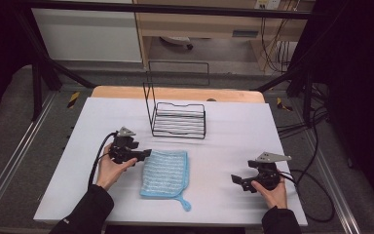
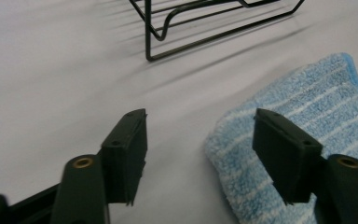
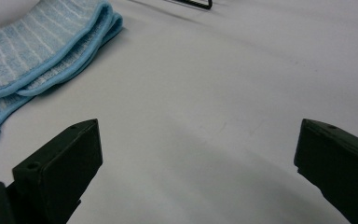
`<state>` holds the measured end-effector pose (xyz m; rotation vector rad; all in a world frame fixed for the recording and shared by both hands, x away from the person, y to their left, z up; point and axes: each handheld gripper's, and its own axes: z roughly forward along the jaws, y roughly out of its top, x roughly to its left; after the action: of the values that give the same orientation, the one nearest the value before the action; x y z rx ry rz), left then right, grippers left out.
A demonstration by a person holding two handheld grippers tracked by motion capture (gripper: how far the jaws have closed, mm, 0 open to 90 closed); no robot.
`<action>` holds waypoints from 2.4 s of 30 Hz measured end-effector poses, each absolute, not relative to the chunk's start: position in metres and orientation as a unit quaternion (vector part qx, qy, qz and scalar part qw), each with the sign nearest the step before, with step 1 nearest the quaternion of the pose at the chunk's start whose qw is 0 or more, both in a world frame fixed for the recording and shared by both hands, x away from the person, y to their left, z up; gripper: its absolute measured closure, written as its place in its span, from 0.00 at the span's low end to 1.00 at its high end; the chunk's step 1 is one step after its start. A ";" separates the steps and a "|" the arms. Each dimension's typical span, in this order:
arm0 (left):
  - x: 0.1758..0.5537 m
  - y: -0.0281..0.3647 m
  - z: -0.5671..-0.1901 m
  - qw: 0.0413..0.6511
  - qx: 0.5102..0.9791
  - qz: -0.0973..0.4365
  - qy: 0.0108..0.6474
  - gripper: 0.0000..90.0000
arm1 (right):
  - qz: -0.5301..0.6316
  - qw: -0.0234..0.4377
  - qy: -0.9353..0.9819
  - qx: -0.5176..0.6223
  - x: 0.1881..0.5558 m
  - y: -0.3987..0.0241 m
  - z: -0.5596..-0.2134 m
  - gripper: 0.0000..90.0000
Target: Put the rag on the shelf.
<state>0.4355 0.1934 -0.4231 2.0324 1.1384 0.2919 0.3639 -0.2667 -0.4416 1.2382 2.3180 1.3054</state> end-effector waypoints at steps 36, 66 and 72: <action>0.437 0.180 -0.447 0.371 0.818 0.082 0.433 0.84 | 0.451 0.118 0.781 0.416 0.379 -0.210 -0.418 0.01; 0.437 0.180 -0.447 0.370 0.823 0.088 0.422 0.84 | 0.419 0.082 0.804 0.414 0.439 -0.095 -0.435 0.31; 0.437 0.180 -0.447 0.371 0.822 0.087 0.423 0.84 | 0.410 0.072 0.806 0.421 0.446 -0.090 -0.448 0.48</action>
<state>0.4372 0.1802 -0.4468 2.1085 1.0854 0.2231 0.4462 -0.0898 -0.4477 1.2650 2.4215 1.2316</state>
